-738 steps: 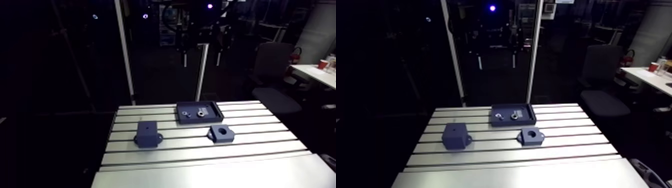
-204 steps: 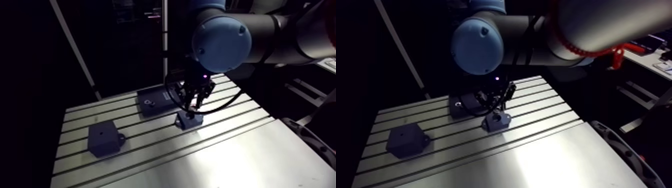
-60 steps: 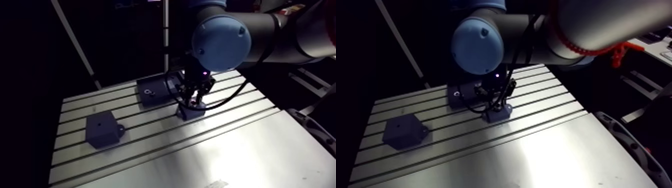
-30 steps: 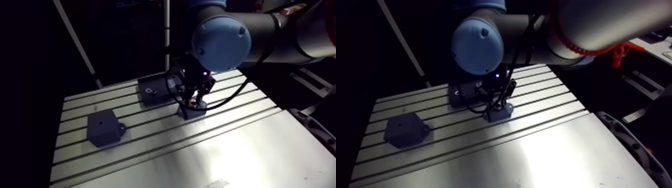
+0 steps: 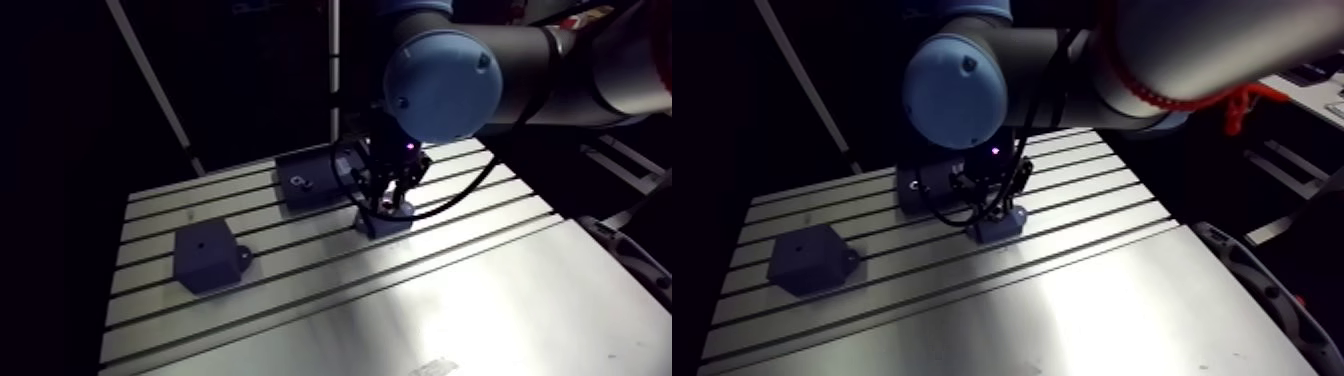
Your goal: Pick up the bearing and press it into the housing until flush.
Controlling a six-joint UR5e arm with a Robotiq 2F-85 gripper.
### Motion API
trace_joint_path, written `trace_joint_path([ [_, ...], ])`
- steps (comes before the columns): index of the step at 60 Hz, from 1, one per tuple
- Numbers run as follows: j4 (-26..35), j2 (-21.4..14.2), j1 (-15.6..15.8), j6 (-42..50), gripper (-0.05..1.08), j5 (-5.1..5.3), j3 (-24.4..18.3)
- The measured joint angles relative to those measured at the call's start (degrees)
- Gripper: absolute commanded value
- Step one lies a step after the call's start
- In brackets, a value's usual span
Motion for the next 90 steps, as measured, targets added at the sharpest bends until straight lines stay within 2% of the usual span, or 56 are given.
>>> trace_joint_path([
  [47,-0.02,0.29,0.00,-0.23,0.74,-0.09,-0.03],
  [48,-0.03,0.30,0.00,-0.24,0.68,-0.09,-0.02],
  [49,-0.02,0.29,0.00,-0.24,0.68,-0.09,-0.02],
  [50,-0.03,0.28,0.00,-0.24,0.45,-0.09,-0.01],
  [51,-0.03,0.27,0.00,-0.24,0.45,-0.09,-0.01],
  [52,-0.02,0.27,0.00,-0.24,0.16,-0.09,-0.01],
  [53,-0.02,0.26,0.00,-0.24,0.16,-0.09,-0.01],
  [54,-0.01,0.25,0.00,-0.24,0.02,-0.09,-0.01],
  [79,0.45,-1.12,0.00,-0.40,0.00,0.05,-0.61],
  [81,0.56,-1.39,0.00,-0.41,0.01,0.06,-0.71],
  [82,0.65,-1.52,0.00,-0.41,0.06,0.06,-0.77],
  [83,0.75,-1.68,0.00,-0.42,0.06,0.07,-0.85],
  [84,0.86,-1.83,0.00,-0.42,0.31,0.08,-0.92],
  [85,0.97,-1.97,0.00,-0.43,0.31,0.09,-0.98],
  [86,1.13,-2.13,0.00,-0.43,0.65,0.09,-1.06],
  [87,1.26,-2.26,0.00,-0.44,0.65,0.09,-1.13],
  [88,1.40,-2.38,0.00,-0.44,0.82,0.10,-1.20],
  [89,1.57,-2.52,0.00,-0.43,0.82,0.11,-1.29],
  [90,1.74,-2.63,0.00,-0.42,0.91,0.12,-1.36],
])
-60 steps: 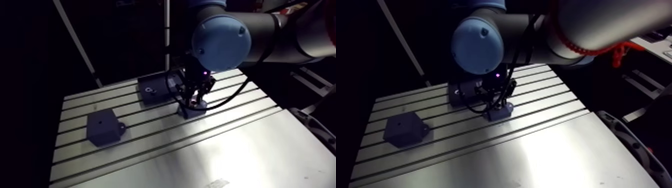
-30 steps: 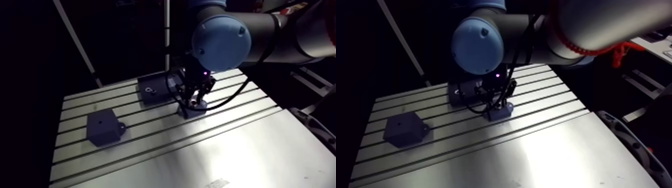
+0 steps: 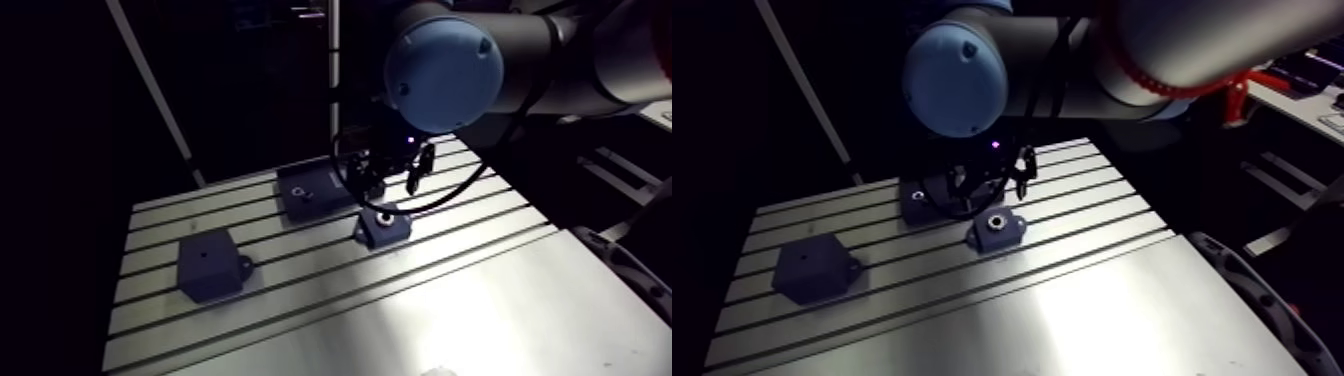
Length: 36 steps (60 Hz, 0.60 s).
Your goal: Pick up the bearing and press it into the housing until flush.
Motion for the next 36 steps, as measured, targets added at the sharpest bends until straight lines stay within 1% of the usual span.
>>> trace_joint_path([
  [1,0.17,-0.12,0.00,0.01,0.91,0.02,-0.08],
  [2,0.33,-0.22,0.00,0.03,0.99,0.03,-0.16],
  [3,0.47,-0.31,0.00,0.03,1.02,0.05,-0.23],
  [4,0.64,-0.41,0.00,0.05,1.02,0.08,-0.30],
  [5,0.78,-0.49,0.00,0.07,1.06,0.09,-0.36],
  [7,1.03,-0.62,0.00,0.12,1.07,0.11,-0.47],
  [36,2.05,-0.79,-0.01,0.75,1.08,-0.18,-0.64],
])
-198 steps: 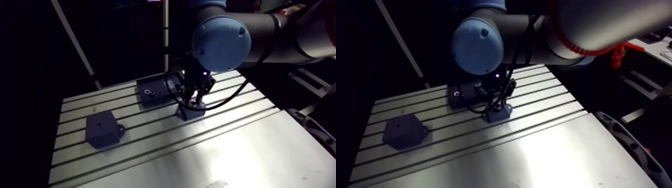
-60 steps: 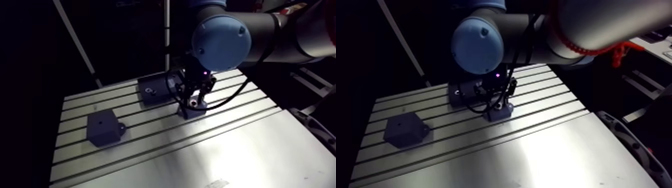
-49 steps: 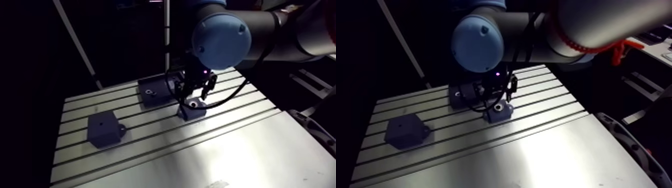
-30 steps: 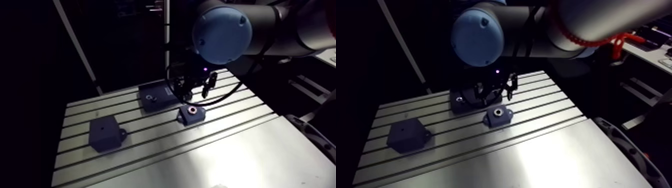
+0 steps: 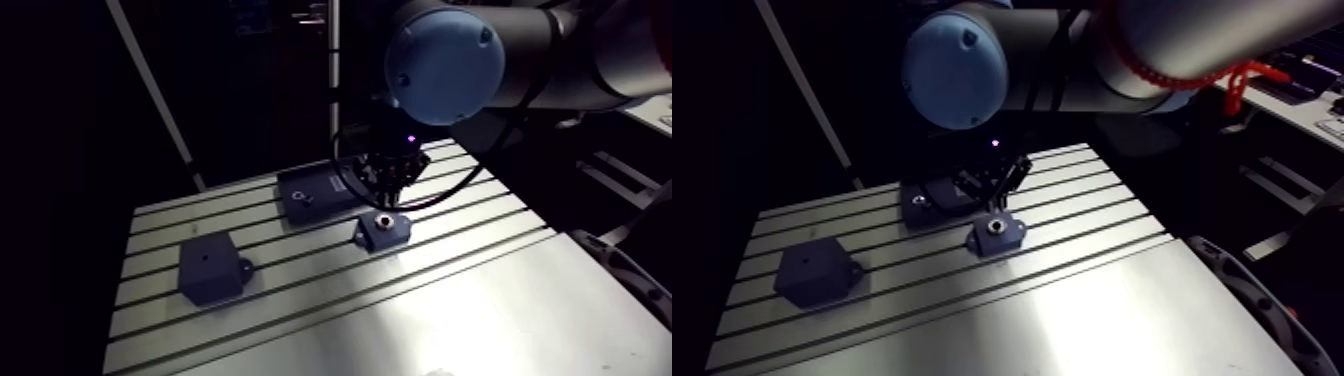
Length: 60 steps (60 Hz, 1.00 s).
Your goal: Pick up the bearing and press it into the housing until flush.
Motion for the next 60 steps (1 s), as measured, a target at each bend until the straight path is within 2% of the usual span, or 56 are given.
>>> trace_joint_path([
  [60,-2.24,1.71,-0.04,0.00,1.08,0.33,1.76],
])
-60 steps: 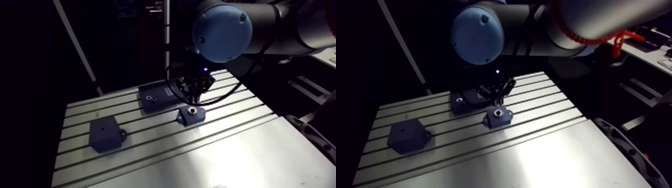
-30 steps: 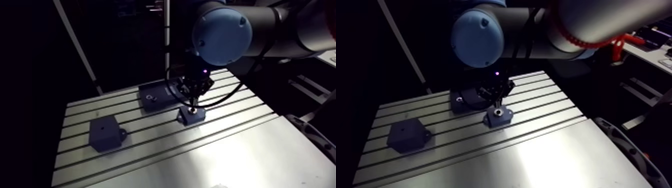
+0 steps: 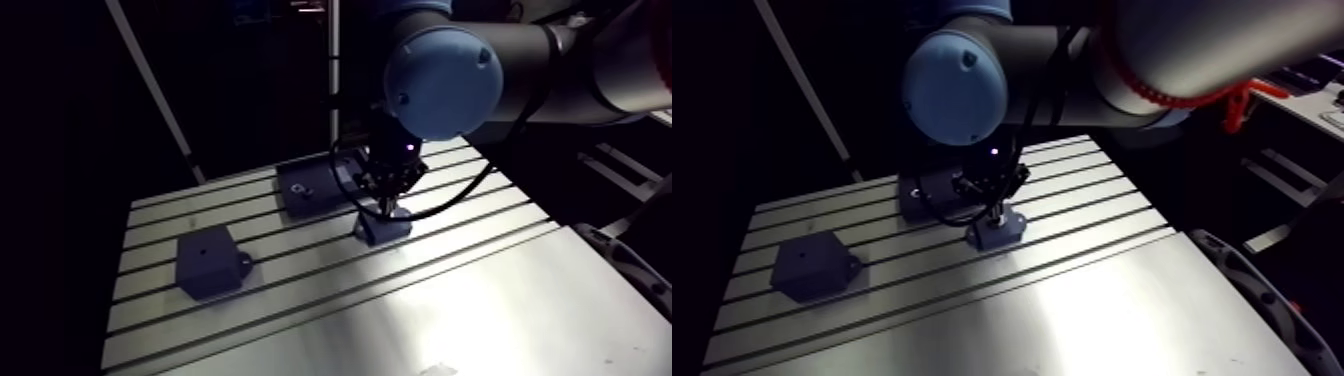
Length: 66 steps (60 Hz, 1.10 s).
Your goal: Pick up the bearing and press it into the housing until flush.
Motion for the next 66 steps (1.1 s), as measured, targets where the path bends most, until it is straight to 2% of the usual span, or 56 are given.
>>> trace_joint_path([
  [66,-1.21,1.99,-0.09,-0.10,1.08,-0.11,0.04],
])
